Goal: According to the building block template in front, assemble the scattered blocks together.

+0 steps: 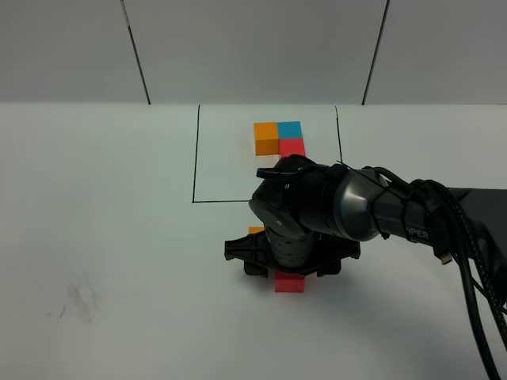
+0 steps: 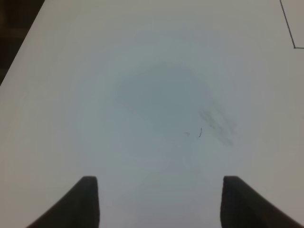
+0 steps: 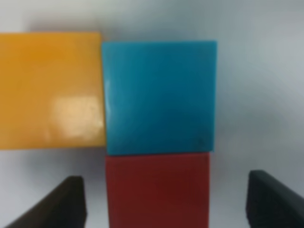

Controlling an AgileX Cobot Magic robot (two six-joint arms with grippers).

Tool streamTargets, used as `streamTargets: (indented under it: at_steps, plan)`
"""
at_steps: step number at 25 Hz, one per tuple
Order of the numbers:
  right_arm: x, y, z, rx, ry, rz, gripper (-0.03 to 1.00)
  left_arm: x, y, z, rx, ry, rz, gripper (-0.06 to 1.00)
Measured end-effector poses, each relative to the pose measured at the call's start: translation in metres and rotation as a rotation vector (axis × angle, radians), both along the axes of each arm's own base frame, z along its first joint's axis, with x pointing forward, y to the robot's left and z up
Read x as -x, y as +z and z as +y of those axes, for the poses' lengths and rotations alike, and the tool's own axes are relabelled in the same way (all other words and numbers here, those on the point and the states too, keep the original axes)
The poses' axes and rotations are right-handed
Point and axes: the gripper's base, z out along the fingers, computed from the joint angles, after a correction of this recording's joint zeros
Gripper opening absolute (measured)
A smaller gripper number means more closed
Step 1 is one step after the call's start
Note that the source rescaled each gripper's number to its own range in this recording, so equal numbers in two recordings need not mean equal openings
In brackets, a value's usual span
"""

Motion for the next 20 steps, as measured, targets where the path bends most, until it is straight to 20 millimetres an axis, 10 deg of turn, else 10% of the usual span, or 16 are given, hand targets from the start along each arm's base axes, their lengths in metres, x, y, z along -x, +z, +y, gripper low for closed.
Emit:
streamTargets:
  at_steps: [9, 20]
  plan:
    - [-0.01, 0.043, 0.005, 0.05, 0.096, 0.005, 0.99, 0.0, 0.0, 0.0, 0.0, 0.0, 0.0, 0.23]
    - [-0.061, 0.224, -0.082, 0.146, 0.379, -0.427, 1.0, 0.0, 0.0, 0.0, 0.0, 0.0, 0.0, 0.23]
